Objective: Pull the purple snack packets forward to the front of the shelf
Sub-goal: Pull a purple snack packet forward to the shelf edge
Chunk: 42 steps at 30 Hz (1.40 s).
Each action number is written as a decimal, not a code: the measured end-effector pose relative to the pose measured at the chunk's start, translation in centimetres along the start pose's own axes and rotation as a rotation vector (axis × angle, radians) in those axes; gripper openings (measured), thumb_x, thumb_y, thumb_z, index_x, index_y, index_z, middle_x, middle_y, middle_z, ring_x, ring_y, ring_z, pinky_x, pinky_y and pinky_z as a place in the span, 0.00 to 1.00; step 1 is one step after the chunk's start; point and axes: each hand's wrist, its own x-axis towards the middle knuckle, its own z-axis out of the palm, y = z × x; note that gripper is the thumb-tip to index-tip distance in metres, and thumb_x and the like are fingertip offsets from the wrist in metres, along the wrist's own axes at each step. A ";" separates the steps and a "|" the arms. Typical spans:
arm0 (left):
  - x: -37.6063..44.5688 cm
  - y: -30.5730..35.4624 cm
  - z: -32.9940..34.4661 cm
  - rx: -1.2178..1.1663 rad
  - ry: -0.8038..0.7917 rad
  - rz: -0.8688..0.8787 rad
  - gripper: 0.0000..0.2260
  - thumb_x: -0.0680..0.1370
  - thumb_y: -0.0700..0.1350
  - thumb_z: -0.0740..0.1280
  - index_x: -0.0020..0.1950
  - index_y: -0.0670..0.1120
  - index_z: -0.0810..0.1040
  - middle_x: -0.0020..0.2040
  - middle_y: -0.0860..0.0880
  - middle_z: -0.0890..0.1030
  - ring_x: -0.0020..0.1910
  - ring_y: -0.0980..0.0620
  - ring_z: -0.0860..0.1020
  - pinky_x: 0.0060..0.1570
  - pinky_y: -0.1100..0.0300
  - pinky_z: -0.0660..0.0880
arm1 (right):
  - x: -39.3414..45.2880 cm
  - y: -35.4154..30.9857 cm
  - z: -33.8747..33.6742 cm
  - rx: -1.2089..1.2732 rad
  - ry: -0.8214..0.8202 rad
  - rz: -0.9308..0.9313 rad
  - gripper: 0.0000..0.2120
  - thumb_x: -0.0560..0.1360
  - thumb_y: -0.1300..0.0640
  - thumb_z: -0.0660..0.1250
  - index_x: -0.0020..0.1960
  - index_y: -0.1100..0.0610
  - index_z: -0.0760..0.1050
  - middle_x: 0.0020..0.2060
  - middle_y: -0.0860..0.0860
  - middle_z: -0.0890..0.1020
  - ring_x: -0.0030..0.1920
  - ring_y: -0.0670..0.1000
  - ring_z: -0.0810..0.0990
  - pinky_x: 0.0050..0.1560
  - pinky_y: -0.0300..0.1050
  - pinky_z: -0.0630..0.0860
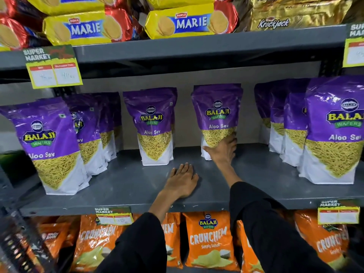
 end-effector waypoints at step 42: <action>-0.6 0.7 -0.5 0.056 -0.024 -0.046 0.27 0.84 0.55 0.47 0.81 0.43 0.53 0.83 0.44 0.52 0.82 0.46 0.51 0.78 0.44 0.49 | -14.9 1.9 -10.6 -0.003 0.035 -0.084 0.60 0.67 0.43 0.78 0.79 0.60 0.38 0.78 0.66 0.52 0.78 0.67 0.55 0.72 0.66 0.63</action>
